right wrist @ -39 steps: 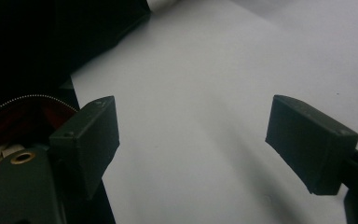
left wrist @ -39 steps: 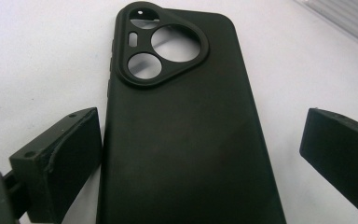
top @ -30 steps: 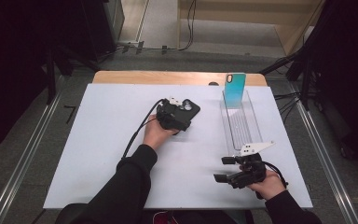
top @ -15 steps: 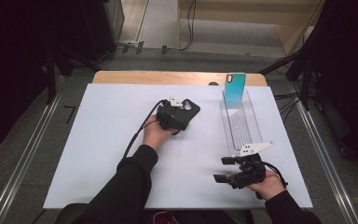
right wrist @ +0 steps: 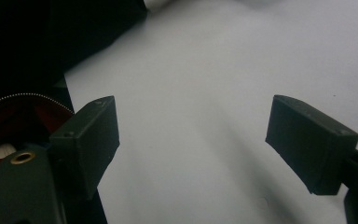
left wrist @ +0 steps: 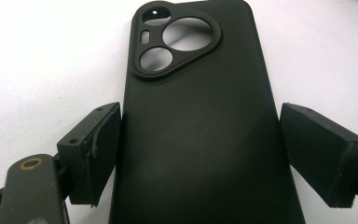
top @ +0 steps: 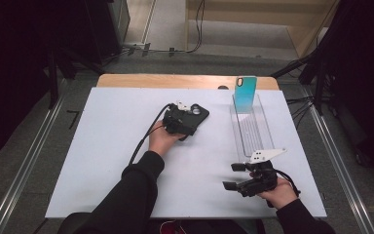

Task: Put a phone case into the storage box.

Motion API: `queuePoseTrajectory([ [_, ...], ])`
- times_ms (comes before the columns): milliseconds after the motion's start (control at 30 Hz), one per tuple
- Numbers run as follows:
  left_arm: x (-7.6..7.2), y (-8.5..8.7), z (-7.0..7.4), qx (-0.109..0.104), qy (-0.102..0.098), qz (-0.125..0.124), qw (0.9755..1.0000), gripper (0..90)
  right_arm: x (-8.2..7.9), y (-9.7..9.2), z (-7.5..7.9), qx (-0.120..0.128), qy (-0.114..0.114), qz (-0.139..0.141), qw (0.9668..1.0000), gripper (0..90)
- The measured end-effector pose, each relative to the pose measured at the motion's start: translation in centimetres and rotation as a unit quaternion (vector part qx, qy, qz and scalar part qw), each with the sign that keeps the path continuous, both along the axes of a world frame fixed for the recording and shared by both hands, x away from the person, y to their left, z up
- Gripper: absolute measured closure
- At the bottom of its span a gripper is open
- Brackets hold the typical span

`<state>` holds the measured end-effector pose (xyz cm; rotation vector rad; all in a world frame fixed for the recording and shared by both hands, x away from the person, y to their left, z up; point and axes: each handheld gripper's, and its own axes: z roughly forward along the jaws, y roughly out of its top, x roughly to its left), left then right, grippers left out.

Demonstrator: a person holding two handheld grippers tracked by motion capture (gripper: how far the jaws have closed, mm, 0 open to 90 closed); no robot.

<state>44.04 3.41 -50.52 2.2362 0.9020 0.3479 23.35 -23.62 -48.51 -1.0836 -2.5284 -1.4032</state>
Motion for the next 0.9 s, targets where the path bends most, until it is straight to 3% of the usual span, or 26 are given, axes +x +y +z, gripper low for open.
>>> queuePoseTrajectory([
  [167,-0.2,0.6,1.3,-0.021,0.003,-0.003,0.9998,16.3,-0.1,0.1,0.1,0.001,-0.004,-0.004,1.0,15.3],
  [300,-0.9,0.8,2.5,-0.024,-0.005,-0.009,0.9997,16.3,-0.1,0.1,0.2,0.001,-0.008,-0.012,0.9999,15.3],
  [500,-2.2,1.1,4.2,-0.036,-0.006,-0.023,0.9991,16.2,-0.5,0.5,0.7,0.008,-0.047,-0.007,0.9989,15.3],
  [667,-3.5,1.5,4.8,-0.049,-0.003,-0.031,0.9983,16.2,-0.4,0.5,0.9,0.004,-0.035,-0.012,0.9993,15.2],
  [900,-5.8,2.3,5.2,-0.057,0.005,-0.045,0.9973,16.1,-0.4,1.0,1.4,0.006,-0.058,-0.012,0.9982,15.3],
])
